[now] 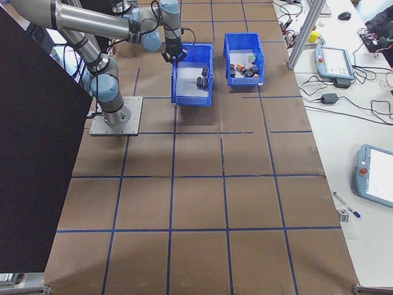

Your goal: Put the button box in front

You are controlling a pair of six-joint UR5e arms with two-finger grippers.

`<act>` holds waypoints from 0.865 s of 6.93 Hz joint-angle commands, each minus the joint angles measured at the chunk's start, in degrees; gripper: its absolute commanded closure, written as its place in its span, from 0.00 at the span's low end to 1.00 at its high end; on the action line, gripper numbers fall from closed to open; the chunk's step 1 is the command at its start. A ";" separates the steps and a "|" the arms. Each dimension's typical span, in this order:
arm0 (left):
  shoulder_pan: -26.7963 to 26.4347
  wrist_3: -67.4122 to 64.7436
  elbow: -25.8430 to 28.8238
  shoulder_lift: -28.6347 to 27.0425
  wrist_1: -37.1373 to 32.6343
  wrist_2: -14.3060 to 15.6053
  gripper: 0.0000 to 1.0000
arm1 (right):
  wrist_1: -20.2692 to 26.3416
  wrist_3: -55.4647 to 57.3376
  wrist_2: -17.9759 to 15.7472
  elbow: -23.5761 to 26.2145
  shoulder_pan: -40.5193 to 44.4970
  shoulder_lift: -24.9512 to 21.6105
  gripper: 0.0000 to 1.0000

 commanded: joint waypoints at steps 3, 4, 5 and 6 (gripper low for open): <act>0.40 2.13 4.61 -3.92 0.12 3.52 0.00 | -4.55 7.28 -1.16 -4.25 10.37 10.22 0.93; -0.38 2.22 6.64 -5.86 -0.15 3.72 0.00 | -4.48 7.28 -1.07 -4.25 10.38 10.31 0.92; -3.52 1.52 7.36 -6.75 0.89 3.81 0.00 | -4.39 7.28 -1.15 -4.08 10.38 10.40 0.62; -5.30 0.56 7.71 -6.93 3.60 3.81 0.00 | -4.30 7.20 -1.24 -4.51 10.12 10.40 0.01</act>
